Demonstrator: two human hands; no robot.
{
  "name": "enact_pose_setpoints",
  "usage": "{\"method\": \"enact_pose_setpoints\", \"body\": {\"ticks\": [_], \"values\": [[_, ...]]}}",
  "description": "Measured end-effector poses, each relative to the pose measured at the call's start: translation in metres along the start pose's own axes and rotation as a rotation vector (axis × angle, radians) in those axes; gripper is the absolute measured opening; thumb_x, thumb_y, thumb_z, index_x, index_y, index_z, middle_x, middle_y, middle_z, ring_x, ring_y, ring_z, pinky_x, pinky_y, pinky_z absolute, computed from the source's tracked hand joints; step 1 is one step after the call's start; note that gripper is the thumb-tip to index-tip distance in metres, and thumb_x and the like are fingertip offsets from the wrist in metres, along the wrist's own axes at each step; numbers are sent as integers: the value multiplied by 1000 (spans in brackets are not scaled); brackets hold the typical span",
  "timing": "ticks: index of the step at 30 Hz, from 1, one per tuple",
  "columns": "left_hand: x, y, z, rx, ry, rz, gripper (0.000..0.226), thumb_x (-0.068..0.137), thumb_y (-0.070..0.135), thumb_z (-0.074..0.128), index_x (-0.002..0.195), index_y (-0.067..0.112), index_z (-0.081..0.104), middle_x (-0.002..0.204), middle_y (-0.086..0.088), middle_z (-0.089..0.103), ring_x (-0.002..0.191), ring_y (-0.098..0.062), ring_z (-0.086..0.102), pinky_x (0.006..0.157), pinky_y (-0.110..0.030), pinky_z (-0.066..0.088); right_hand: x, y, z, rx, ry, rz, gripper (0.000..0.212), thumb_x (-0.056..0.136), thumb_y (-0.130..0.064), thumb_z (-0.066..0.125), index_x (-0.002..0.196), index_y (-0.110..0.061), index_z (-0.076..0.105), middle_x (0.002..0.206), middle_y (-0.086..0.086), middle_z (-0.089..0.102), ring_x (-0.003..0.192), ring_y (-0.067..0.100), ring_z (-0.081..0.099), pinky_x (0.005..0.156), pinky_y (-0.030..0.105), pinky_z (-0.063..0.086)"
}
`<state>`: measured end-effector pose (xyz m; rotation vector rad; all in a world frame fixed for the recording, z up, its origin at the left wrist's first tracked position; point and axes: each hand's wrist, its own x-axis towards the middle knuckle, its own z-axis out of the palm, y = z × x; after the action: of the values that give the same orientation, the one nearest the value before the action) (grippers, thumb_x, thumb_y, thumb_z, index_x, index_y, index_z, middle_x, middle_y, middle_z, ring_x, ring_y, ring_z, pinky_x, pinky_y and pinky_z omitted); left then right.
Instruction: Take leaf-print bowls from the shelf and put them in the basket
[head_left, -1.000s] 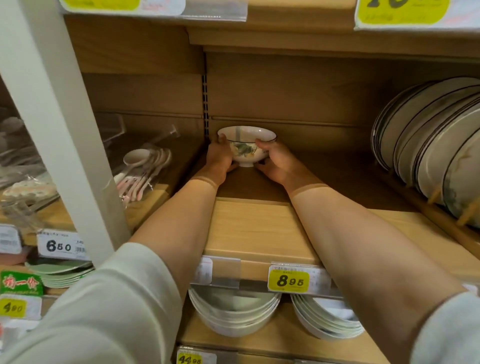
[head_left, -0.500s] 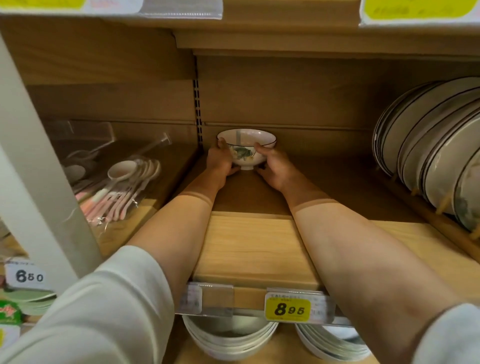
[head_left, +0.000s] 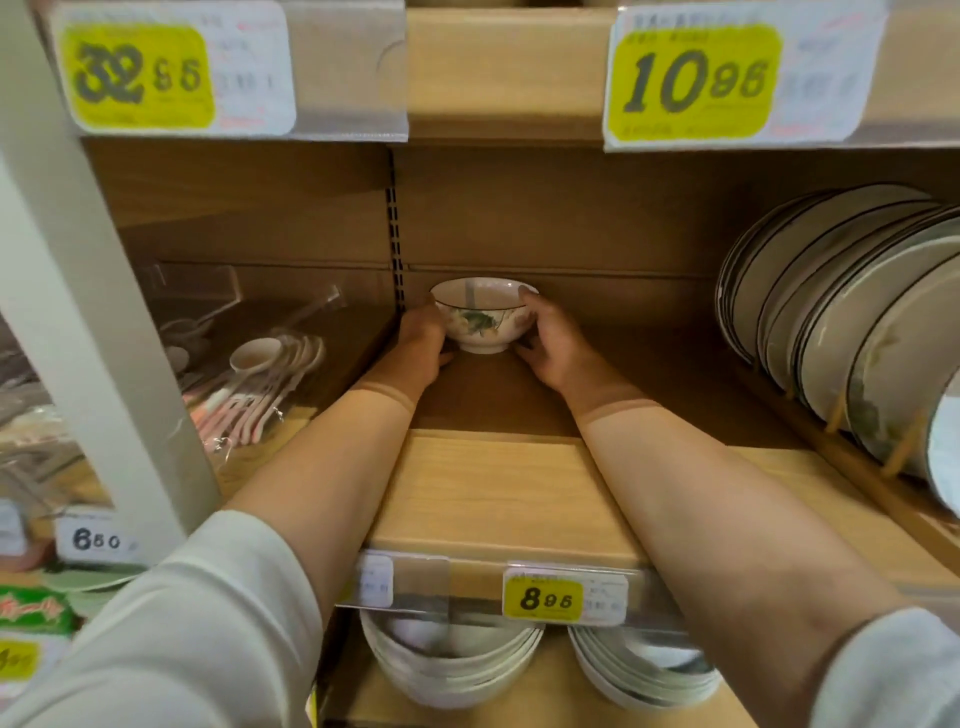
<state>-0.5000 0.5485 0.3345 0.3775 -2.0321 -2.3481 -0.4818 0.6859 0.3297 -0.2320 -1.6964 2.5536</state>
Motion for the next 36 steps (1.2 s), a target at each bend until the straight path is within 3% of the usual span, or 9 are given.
{"method": "enact_pose_setpoints", "body": {"ticks": [2, 5, 10, 13, 15, 21, 28, 32, 36], "values": [[-17, 9, -2, 27, 74, 57, 38, 102, 27, 35, 135, 17, 50, 126, -8, 55, 99, -24, 49, 90, -41, 50, -16, -13, -6, -38, 39, 25, 39, 92, -32, 61, 128, -18, 52, 127, 3, 56, 106, 17, 54, 91, 35, 46], [-55, 21, -5, 31, 102, 124, 39, 104, 29, 34, 137, 15, 47, 123, -7, 56, 97, -23, 50, 87, -40, 50, -44, -34, -13, -73, 83, 40, 17, 97, -29, 50, 105, -17, 58, 124, 8, 60, 92, 20, 57, 88, 36, 47], [-144, 33, -17, -43, -1, 113, 30, 105, 21, 34, 122, 9, 54, 127, -12, 60, 103, -23, 60, 80, -36, 55, -101, -56, -12, -8, 91, 56, 25, 96, -23, 53, 120, -15, 57, 115, 9, 64, 99, 21, 64, 85, 35, 56], [-205, 21, -36, -97, -22, 245, 35, 105, 26, 31, 116, 9, 60, 118, -9, 66, 108, -23, 63, 83, -35, 57, -144, -50, -6, 86, 24, 69, 25, 94, -17, 57, 119, -13, 59, 108, 9, 68, 88, 21, 70, 81, 36, 59], [-247, 3, -54, -119, -24, 329, 35, 104, 28, 33, 105, 13, 64, 108, -9, 71, 104, -22, 68, 81, -34, 59, -174, -36, -7, 154, -51, 35, 32, 94, -13, 56, 125, -9, 55, 111, 13, 68, 91, 24, 69, 82, 39, 58], [-342, -66, -125, -129, 91, 268, 37, 103, 25, 35, 95, 8, 67, 94, -12, 75, 90, -24, 71, 80, -38, 59, -260, 31, -13, 159, -227, 131, 20, 93, -11, 53, 111, -5, 60, 112, 14, 67, 101, 26, 67, 90, 38, 55], [-412, -132, -240, -266, 359, 198, 28, 97, 17, 40, 96, 7, 67, 89, -11, 76, 82, -20, 73, 73, -34, 61, -352, 127, 6, 131, -292, 290, 11, 93, -10, 56, 95, -6, 65, 93, 11, 74, 90, 23, 73, 78, 34, 58], [-457, -172, -319, -321, 495, 104, 29, 97, 17, 38, 94, 7, 65, 84, -9, 76, 77, -19, 72, 67, -30, 61, -403, 198, 29, 72, -313, 442, 12, 95, -12, 52, 91, -7, 63, 89, 9, 68, 84, 21, 70, 76, 31, 54], [-494, -211, -391, -347, 622, -2, 26, 96, 13, 40, 93, 4, 64, 85, -12, 72, 78, -22, 68, 74, -36, 56, -446, 266, 55, -32, -338, 547, 12, 94, -12, 51, 90, -10, 62, 90, 10, 68, 85, 21, 67, 72, 30, 51]]}}
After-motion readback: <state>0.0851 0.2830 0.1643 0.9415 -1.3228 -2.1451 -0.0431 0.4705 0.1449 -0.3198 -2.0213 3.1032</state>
